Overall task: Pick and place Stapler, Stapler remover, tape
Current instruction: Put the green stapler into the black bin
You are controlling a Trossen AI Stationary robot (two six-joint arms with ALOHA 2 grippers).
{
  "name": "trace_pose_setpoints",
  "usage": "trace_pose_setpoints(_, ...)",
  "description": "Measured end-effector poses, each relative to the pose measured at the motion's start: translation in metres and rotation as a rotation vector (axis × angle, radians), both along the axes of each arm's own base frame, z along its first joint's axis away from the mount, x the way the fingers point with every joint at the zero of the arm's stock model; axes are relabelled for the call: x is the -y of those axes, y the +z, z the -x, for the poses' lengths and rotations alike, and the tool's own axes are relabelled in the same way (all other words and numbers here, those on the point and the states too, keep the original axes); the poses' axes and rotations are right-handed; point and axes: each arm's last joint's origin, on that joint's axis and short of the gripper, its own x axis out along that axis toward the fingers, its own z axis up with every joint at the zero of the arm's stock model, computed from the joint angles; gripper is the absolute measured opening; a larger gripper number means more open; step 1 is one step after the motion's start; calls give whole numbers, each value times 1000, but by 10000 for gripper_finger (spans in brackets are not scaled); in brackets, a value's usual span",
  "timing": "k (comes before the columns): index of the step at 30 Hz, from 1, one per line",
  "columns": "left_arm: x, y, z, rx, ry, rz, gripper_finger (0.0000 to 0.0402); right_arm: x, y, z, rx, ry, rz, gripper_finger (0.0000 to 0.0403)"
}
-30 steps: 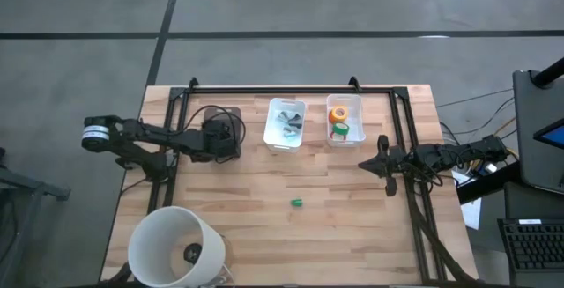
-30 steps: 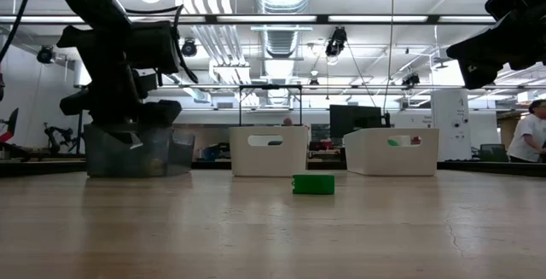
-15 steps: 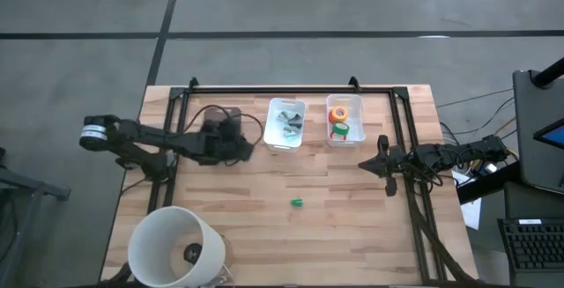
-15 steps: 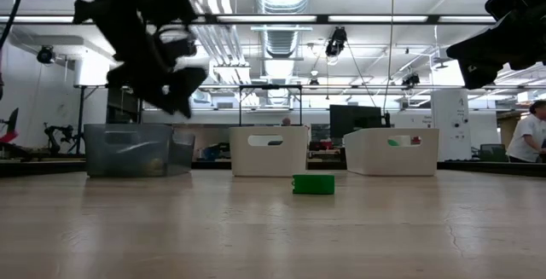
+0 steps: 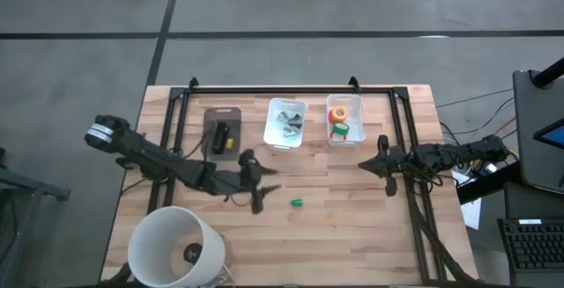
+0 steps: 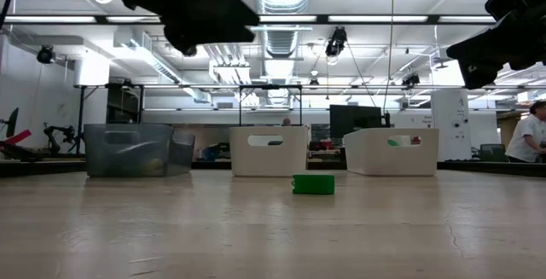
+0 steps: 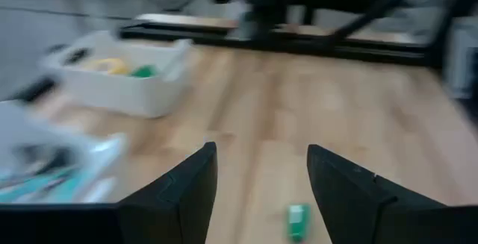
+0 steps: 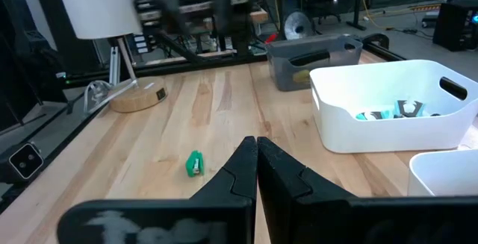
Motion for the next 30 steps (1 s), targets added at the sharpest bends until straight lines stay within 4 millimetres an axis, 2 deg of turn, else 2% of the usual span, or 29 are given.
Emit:
trace_pose_setpoints(4, 9, -16, -16, -10, -97, 20, 209, 0, 0, 0, 0, 0, 0, 9)
trace_pose_setpoints(10, 21, -51, -51, -123, -130, -66, 209, 0, 0, 0, 1, 0, 0, 9)
trace_pose_setpoints(17, 30, -80, -83, -196, -136, -101, 209, 0, 0, 0, 1, 0, 0, 9)
trace_pose_setpoints(22, 32, -89, -94, -207, -127, -96, 209, 0, 0, 0, 1, 0, 0, 9)
trace_pose_setpoints(30, 30, -107, -94, -295, -85, -38, 209, 0, 0, 0, 1, 0, 0, 9)
